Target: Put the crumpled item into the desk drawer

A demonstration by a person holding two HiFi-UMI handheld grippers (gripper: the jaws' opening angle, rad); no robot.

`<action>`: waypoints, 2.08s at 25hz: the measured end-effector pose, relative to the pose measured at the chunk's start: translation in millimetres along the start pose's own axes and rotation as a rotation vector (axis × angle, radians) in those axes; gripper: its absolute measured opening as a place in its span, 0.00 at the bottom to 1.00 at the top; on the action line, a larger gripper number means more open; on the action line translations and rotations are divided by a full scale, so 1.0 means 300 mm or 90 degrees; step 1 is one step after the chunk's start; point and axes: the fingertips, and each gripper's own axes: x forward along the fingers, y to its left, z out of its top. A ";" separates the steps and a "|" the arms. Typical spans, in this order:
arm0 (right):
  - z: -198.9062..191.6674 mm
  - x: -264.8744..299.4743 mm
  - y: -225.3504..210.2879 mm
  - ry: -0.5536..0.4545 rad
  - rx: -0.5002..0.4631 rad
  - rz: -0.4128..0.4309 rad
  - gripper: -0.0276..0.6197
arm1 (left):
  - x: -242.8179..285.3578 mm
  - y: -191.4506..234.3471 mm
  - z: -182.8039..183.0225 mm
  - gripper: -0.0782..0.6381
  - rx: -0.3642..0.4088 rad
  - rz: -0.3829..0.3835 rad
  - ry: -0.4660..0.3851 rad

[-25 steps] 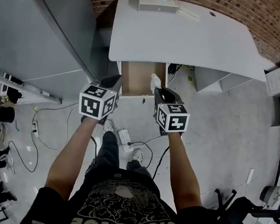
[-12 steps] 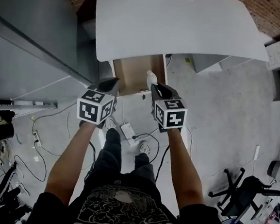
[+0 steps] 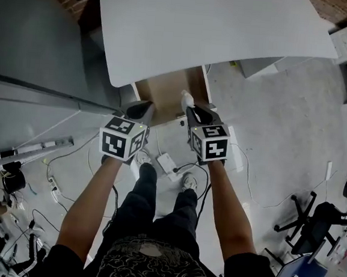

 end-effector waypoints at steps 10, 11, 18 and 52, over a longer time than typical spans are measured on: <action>-0.064 0.154 -0.023 0.005 0.034 -0.009 0.13 | 0.063 0.022 -0.031 0.11 0.048 -0.028 0.042; -0.070 0.169 -0.024 0.006 0.034 -0.009 0.13 | 0.068 0.025 -0.035 0.11 0.049 -0.030 0.045; -0.113 0.254 -0.040 0.012 0.034 -0.010 0.13 | 0.103 0.034 -0.056 0.11 0.069 -0.043 0.063; -0.034 0.016 -0.141 -0.021 0.093 -0.095 0.21 | 0.133 -0.148 0.114 0.11 0.131 -0.134 0.026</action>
